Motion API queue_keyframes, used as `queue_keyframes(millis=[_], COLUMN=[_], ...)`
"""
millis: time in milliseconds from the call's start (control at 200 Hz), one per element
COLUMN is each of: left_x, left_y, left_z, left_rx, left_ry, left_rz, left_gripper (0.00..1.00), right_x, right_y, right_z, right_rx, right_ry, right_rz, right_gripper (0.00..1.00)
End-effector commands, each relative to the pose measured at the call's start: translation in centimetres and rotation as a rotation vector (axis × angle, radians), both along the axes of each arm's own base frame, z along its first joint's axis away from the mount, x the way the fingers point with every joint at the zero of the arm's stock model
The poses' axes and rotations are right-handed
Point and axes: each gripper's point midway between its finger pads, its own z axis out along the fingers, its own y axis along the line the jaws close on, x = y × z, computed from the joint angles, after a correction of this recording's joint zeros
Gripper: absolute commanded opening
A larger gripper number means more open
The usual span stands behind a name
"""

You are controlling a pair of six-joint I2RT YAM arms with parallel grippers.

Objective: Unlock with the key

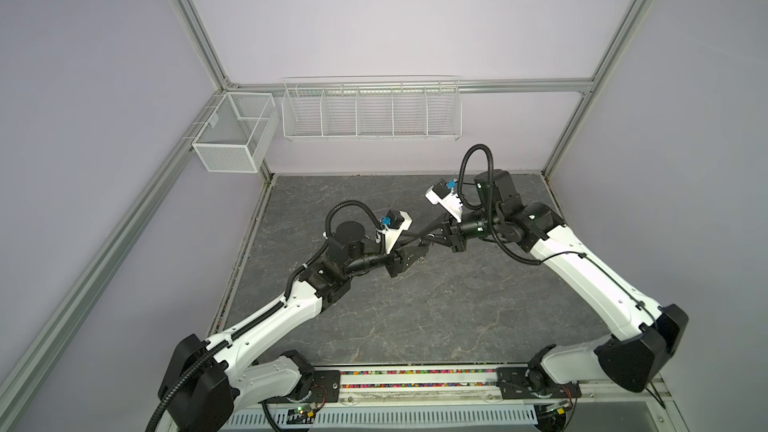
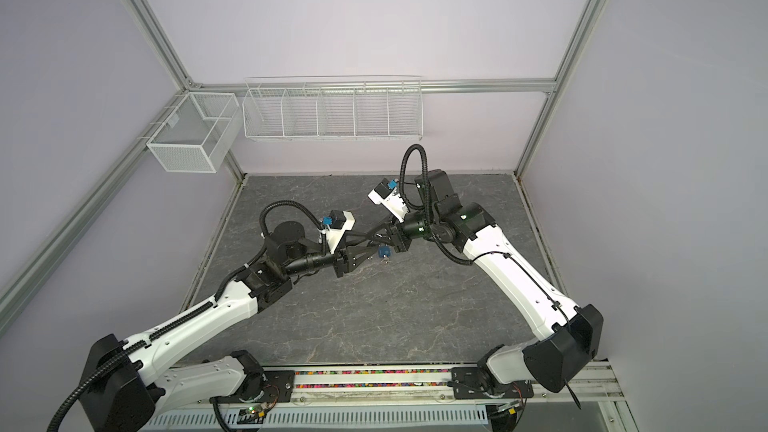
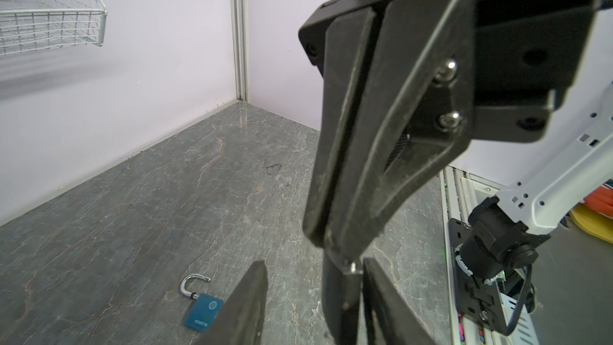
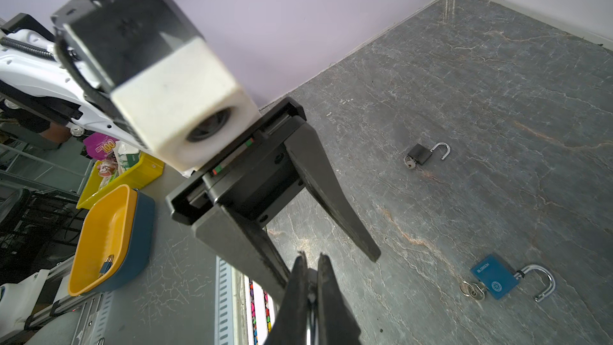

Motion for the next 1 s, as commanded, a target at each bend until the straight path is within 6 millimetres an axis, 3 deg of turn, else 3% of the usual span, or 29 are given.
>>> queue_keyframes(millis=[0, 320, 535, 710, 890, 995], left_x=[0.0, -0.3, 2.0, 1.9, 2.0, 2.3], left_y=[0.4, 0.4, 0.9, 0.9, 1.0, 1.6], left_z=[-0.2, 1.2, 1.5, 2.3, 1.6, 1.6], left_rx=[-0.009, -0.065, -0.081, -0.130, -0.136, -0.142], left_ry=[-0.015, -0.065, -0.142, -0.204, -0.195, -0.207], left_rz=[0.019, 0.012, 0.204, 0.277, 0.289, 0.334], left_gripper=[0.45, 0.56, 0.56, 0.45, 0.31, 0.30], right_x=[-0.7, -0.7, -0.5, -0.1, 0.4, 0.7], right_y=[-0.1, 0.0, 0.7, 0.8, 0.7, 0.8], right_z=[2.1, 2.4, 2.6, 2.5, 2.9, 2.8], right_rx=[0.043, 0.042, 0.055, 0.047, 0.053, 0.048], right_ry=[-0.048, -0.017, 0.024, 0.046, 0.071, 0.106], right_rz=[0.021, 0.013, -0.031, -0.067, -0.111, -0.137], right_gripper=[0.07, 0.07, 0.07, 0.07, 0.06, 0.07])
